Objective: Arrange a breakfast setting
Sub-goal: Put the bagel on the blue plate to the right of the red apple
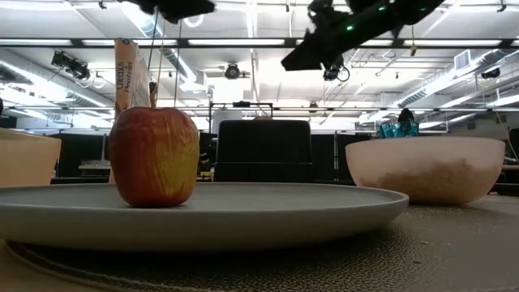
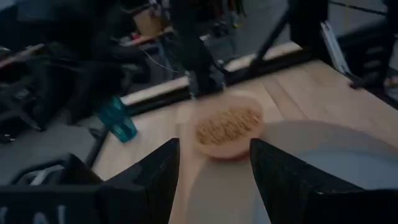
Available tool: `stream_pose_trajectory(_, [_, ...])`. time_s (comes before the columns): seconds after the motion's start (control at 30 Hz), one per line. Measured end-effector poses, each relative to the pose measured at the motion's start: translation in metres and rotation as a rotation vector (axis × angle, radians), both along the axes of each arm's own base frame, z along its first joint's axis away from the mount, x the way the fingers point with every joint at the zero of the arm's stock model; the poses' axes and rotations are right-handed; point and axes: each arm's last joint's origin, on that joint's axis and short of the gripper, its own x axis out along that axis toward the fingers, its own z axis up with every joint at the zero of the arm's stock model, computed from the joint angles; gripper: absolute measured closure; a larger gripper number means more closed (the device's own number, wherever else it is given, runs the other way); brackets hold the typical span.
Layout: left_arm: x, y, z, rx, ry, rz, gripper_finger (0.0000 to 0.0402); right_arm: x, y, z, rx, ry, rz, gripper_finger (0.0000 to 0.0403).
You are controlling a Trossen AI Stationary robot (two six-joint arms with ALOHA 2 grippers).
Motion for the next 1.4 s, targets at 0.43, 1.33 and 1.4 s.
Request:
stream_pose_trajectory(0.43, [-0.027, -0.002, -0.051, -0.007, -0.017, 0.029, 0.0198, 0.042, -0.083, -0.002, -0.050, 0.133, 0.031, 0.0200])
stream_pose_trajectory(1.33, [-0.034, -0.003, -0.074, -0.101, 0.035, 0.076, 0.0198, 0.058, -0.143, -0.020, 0.019, 0.287, 0.092, 0.0211])
stream_pose_trajectory(1.4, [-0.034, -0.003, -0.074, -0.106, 0.035, 0.077, 0.0198, 0.056, -0.145, -0.021, 0.015, 0.282, 0.085, 0.0211])
